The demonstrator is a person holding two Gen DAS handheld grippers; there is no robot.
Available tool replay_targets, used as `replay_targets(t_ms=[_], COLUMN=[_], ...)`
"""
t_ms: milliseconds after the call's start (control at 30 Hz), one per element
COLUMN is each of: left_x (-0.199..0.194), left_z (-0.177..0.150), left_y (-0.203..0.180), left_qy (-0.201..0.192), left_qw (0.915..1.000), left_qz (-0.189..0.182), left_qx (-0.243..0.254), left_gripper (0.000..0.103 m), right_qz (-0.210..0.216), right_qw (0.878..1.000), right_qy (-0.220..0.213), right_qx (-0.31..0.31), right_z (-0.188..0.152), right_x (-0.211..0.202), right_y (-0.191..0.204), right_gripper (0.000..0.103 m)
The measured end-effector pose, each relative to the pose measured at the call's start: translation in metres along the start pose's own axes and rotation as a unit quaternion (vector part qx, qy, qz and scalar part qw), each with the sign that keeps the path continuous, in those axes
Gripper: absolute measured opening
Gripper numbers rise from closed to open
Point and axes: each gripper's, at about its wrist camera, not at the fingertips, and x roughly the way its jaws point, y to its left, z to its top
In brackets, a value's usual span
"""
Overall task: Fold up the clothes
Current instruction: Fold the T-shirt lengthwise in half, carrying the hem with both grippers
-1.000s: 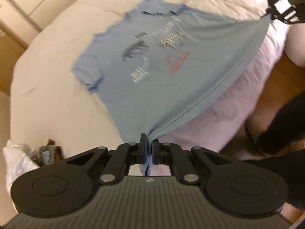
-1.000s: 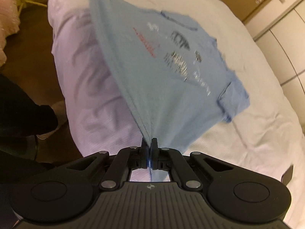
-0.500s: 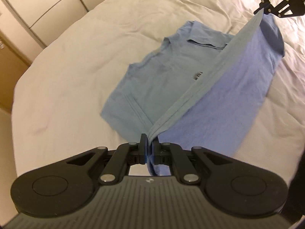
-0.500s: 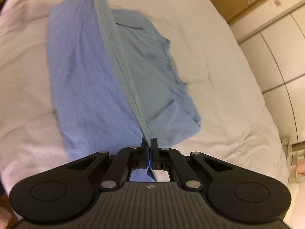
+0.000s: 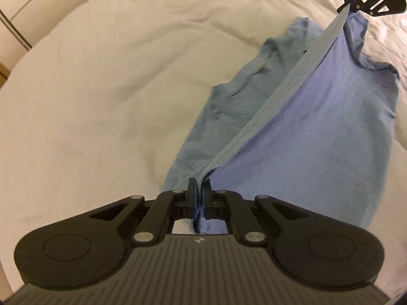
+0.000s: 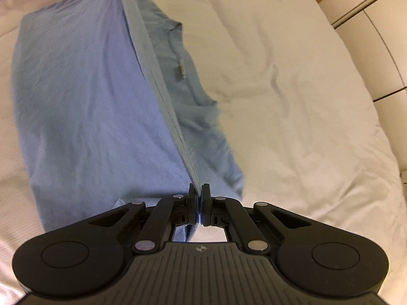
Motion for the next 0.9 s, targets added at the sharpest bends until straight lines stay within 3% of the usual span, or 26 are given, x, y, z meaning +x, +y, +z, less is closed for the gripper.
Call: replay_targets(t_ms=[267,533,567,667,800,900], left_x=[0.046,0.075,0.078,0.086,0.085,0.082], left_z=[0.010,0.013,0.011,0.007,-0.002,-0.009], left_y=[0.024,0.035,0.039,0.050,0.064,0.068], left_qy=[0.027,0.052,0.056,0.064,0.059,0.053], left_qw=[0.9984,0.9963,0.9953,0.9911,0.9833,0.9780], left_qz=[0.005,0.005,0.007,0.012,0.012,0.013], left_qx=[-0.050,-0.069,-0.078,-0.116,-0.172,-0.201], left_gripper=[0.002,0.003,0.005,0.011,0.014,0.014], right_qz=[0.052,0.068,0.065,0.057,0.050,0.065], right_qw=[0.998,0.995,0.994,0.991,0.983,0.967], right_qy=[-0.014,-0.017,-0.017,-0.019,-0.031,-0.046], right_qx=[0.036,0.072,0.082,0.116,0.175,0.241], right_z=[0.008,0.010,0.009,0.005,-0.009,-0.024], right_x=[0.053,0.080,0.083,0.088,0.079,0.067], right_y=[-0.046,-0.062,-0.064,-0.072,-0.085,-0.094], right_gripper=[0.000,0.000,0.010,0.024,0.034,0.040])
